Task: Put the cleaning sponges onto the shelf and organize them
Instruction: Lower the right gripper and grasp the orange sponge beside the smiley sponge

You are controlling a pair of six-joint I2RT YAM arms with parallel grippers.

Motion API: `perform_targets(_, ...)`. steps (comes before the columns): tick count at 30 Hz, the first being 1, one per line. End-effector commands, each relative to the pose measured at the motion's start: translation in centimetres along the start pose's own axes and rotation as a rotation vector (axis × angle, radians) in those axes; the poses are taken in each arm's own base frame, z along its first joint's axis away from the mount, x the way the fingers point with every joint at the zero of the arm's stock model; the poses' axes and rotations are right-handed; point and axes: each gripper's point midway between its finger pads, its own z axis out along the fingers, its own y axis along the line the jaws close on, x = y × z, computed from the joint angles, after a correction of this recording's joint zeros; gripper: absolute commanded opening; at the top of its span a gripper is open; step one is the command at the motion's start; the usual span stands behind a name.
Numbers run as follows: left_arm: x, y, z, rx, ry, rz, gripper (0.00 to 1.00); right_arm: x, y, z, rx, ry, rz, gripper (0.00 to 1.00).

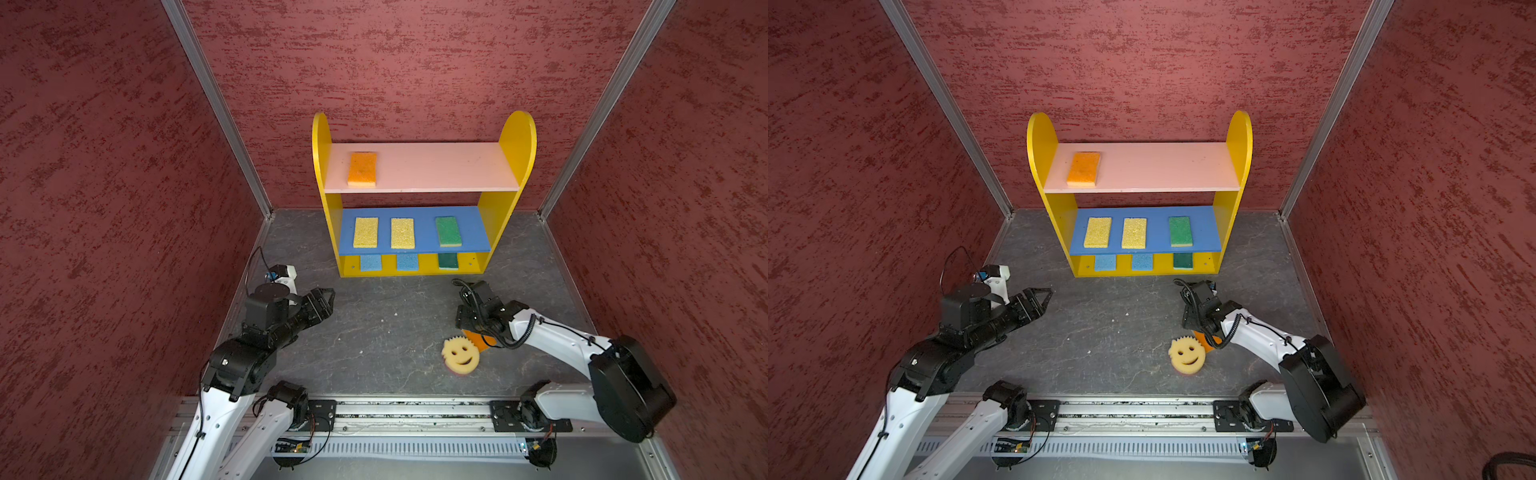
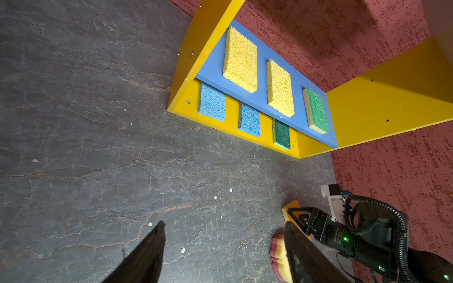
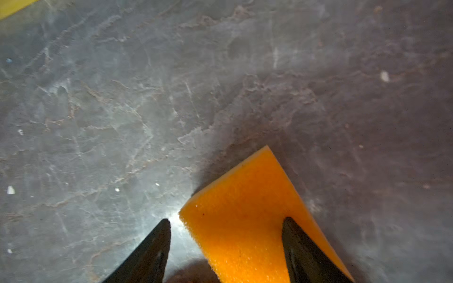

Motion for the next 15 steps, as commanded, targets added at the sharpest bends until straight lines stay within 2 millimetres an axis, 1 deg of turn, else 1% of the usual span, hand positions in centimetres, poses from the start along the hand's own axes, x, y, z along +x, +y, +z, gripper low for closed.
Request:
perform_targets(1, -0.1, 0.3, 0.7, -0.009, -0.005, -0.011, 0.76, 0.0, 4.5, 0.6, -0.189, 0.007, 0.006, 0.73)
perform_targets(3, 0.0, 0.2, 1.0, -0.007, 0.005, -0.022, 0.76, 0.4, 6.5, 0.7, -0.224, 0.012, -0.024, 0.73)
perform_targets(5, 0.0, 0.2, 1.3, -0.003, 0.008, -0.024, 0.76, 1.1, 9.2, 0.5, -0.266, 0.015, -0.078, 0.72)
perform_targets(6, 0.0, 0.2, 1.5, -0.006, 0.008, -0.024, 0.76, 2.1, 10.4, 1.2, -0.27, 0.034, -0.119, 0.72)
perform_targets(9, 0.2, 0.5, 1.9, -0.019, 0.019, -0.034, 0.76, 4.1, 14.4, 1.8, -0.326, 0.047, -0.208, 0.71)
perform_targets(10, 0.4, 0.6, 2.0, -0.018, 0.024, -0.039, 0.76, 5.1, 16.2, 2.0, -0.363, 0.064, -0.241, 0.71)
perform_targets(11, 0.4, 0.5, 2.0, -0.013, 0.025, -0.039, 0.76, 5.8, 17.4, 2.1, -0.388, 0.079, -0.261, 0.7)
perform_targets(13, 0.6, 0.8, 2.3, -0.023, 0.026, -0.038, 0.76, 8.0, 20.6, 2.2, -0.455, 0.116, -0.332, 0.7)
perform_targets(15, 0.7, 1.1, 2.5, -0.034, 0.032, -0.041, 0.76, 9.8, 23.0, 2.1, -0.502, 0.13, -0.409, 0.7)
